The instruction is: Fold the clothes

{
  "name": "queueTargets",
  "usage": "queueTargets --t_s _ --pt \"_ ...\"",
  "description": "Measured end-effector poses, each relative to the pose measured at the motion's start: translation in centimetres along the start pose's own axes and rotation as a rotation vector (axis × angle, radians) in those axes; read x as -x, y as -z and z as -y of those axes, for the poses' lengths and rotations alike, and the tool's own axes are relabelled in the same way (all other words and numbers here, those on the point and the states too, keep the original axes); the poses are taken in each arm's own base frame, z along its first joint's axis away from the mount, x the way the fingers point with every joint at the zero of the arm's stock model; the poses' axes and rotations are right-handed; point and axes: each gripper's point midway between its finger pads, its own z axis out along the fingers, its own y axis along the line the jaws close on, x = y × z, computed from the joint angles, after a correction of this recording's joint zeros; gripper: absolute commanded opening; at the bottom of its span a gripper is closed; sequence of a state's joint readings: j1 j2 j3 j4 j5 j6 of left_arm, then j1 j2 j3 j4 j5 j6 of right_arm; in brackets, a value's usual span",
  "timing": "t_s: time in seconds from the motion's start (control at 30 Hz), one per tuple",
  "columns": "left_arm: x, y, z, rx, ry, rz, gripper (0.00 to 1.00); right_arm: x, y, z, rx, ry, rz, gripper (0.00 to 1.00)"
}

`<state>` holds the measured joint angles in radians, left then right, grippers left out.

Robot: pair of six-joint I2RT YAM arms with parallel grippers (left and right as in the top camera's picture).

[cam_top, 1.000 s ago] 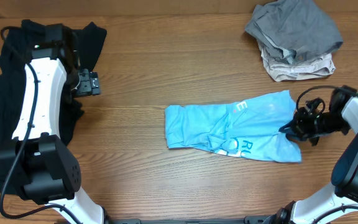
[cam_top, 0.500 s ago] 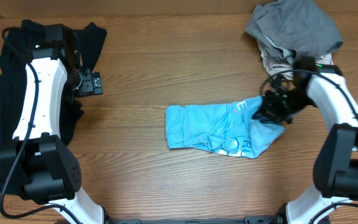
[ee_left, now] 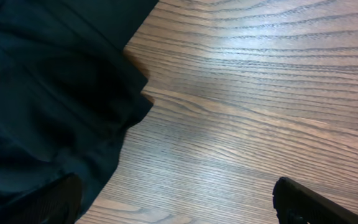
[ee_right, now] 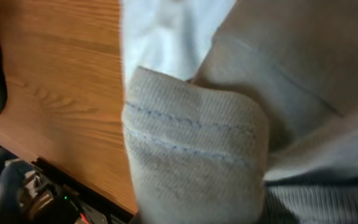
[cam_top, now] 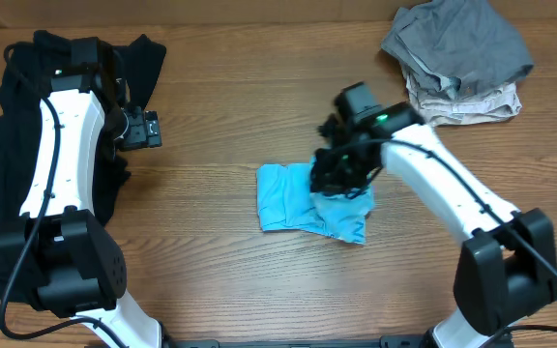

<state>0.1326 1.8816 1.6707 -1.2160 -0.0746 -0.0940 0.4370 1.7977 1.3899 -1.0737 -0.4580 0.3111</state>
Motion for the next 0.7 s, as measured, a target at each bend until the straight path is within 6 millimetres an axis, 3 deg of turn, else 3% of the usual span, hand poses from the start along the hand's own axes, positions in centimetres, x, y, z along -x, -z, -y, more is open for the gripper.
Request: queueTargets --t_s 0.1,0.3,0.43,0.57,0.6,0.67,0.7 --pt "0.0 0.0 0.2 -0.011 0.000 -0.001 1.00 -0.4 -0.6 -1.2 -0.001 0.019 0.000 0.04" --pt "0.0 0.0 0.4 -0.022 0.000 0.000 1.00 0.4 0.0 -1.5 -0.011 0.017 0.029 0.04" --pt "0.2 0.0 0.5 -0.027 0.001 0.007 1.00 1.7 0.5 -3.2 0.015 0.068 0.085 0.04" --pt "0.2 0.0 0.5 -0.031 0.001 0.009 1.00 1.1 -0.4 -5.4 0.026 0.137 0.091 0.04" --pt "0.2 0.0 0.6 -0.032 0.001 0.008 1.00 0.9 -0.7 -5.8 0.026 0.151 0.088 0.12" --pt "0.2 0.0 0.6 -0.034 0.001 0.009 1.00 0.1 -1.6 -7.0 0.026 0.185 0.076 0.46" --pt "0.2 0.0 0.6 -0.035 0.001 0.009 1.00 -0.1 -2.0 -7.4 0.027 0.194 0.070 0.56"
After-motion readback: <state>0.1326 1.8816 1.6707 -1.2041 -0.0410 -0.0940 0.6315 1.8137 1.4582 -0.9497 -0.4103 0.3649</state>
